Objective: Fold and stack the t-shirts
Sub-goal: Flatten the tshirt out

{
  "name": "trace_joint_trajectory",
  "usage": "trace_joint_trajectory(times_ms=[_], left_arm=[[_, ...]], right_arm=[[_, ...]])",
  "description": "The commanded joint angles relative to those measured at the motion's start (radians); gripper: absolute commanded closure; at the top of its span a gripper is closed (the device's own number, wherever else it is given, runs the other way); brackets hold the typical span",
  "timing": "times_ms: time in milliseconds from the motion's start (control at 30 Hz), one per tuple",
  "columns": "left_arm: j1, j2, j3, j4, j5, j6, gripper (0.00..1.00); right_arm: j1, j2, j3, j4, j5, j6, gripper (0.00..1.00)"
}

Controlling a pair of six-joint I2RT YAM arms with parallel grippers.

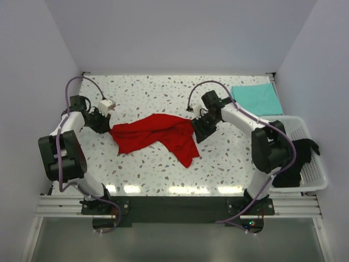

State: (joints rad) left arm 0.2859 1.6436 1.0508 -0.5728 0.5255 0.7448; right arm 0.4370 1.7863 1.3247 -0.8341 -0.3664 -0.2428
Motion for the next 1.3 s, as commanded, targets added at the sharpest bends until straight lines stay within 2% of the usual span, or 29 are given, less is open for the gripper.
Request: trace_joint_trajectory(times_ms=[0, 33, 133, 267, 300, 467, 567, 667, 933, 1067, 1133, 1267], left_arm=[[0.018, -0.027, 0.071, -0.083, 0.119, 0.017, 0.7], [0.018, -0.05, 0.068, -0.105, 0.142, 0.087, 0.63], [0.015, -0.171, 0.014, -0.137, 0.185, 0.19, 0.55], [-0.026, -0.292, -0.086, -0.168, 0.157, 0.278, 0.51], [-0.04, -0.304, -0.106, -0.167, 0.143, 0.295, 0.49], [-0.125, -0.364, -0.221, -0.11, 0.09, 0.262, 0.45], [-0.143, -0.372, -0.239, -0.076, 0.093, 0.216, 0.43], [-0.148, -0.352, -0.244, -0.064, 0.102, 0.18, 0.41], [-0.165, -0.309, -0.267, -0.013, 0.071, 0.142, 0.4], [-0.166, -0.274, -0.273, 0.017, 0.012, 0.128, 0.43], [-0.166, -0.26, -0.275, 0.025, -0.021, 0.125, 0.47], [-0.166, -0.173, -0.258, 0.042, -0.067, 0.107, 0.59]], right_arm=[[-0.003, 0.045, 0.051, 0.023, -0.046, 0.046, 0.56], [0.0, 0.041, 0.044, 0.023, -0.066, 0.046, 0.55], [0.034, 0.01, 0.001, 0.041, -0.075, 0.046, 0.55], [0.12, -0.013, -0.041, 0.079, -0.072, 0.057, 0.52], [0.138, -0.011, -0.044, 0.092, -0.06, 0.056, 0.49], [0.244, 0.053, -0.029, 0.108, 0.015, 0.045, 0.48], [0.287, 0.087, -0.012, 0.127, 0.049, 0.051, 0.48], [0.325, 0.12, -0.001, 0.147, 0.112, 0.048, 0.41], [0.394, 0.192, -0.03, 0.168, 0.269, 0.03, 0.41], [0.396, 0.182, -0.064, 0.144, 0.317, 0.011, 0.49], [0.396, 0.135, -0.081, 0.118, 0.323, -0.006, 0.5], [0.396, 0.049, -0.119, 0.053, 0.265, -0.055, 0.42]])
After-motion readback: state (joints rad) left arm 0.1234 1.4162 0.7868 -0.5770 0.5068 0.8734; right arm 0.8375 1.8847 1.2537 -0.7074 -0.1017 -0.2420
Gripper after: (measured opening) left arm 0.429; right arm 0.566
